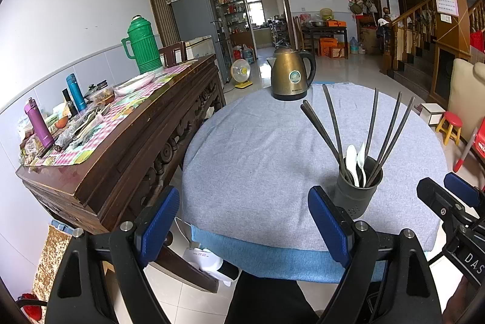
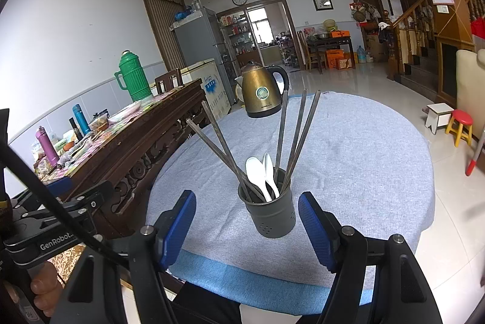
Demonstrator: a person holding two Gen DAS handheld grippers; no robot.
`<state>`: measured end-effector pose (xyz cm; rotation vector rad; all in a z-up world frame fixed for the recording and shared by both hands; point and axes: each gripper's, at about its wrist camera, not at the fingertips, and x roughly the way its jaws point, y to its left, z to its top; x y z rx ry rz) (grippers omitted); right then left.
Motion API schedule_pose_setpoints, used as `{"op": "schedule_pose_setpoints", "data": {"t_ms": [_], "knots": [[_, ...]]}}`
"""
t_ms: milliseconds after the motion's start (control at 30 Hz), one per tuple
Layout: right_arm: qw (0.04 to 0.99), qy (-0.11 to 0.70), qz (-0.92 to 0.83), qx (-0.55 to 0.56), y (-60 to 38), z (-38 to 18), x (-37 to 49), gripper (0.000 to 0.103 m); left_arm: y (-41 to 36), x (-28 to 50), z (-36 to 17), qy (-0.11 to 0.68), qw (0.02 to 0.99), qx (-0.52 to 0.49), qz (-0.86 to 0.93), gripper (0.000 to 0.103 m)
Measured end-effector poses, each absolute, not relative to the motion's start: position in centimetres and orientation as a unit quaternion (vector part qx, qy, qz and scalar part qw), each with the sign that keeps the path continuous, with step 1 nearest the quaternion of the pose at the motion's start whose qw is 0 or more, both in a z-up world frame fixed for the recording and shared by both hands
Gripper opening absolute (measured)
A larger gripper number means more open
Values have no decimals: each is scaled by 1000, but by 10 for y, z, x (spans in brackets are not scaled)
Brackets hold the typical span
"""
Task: Organize utensils
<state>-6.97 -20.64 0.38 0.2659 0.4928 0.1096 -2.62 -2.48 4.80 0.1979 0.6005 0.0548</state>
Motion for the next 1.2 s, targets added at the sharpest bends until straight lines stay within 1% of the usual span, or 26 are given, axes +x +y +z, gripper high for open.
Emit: {"op": "schedule_pose_setpoints", "data": {"t_ms": [1200], "knots": [[958,248,58,129,-207,-3,-70,74,-20,-24,39,302,949,92,23,87]]}}
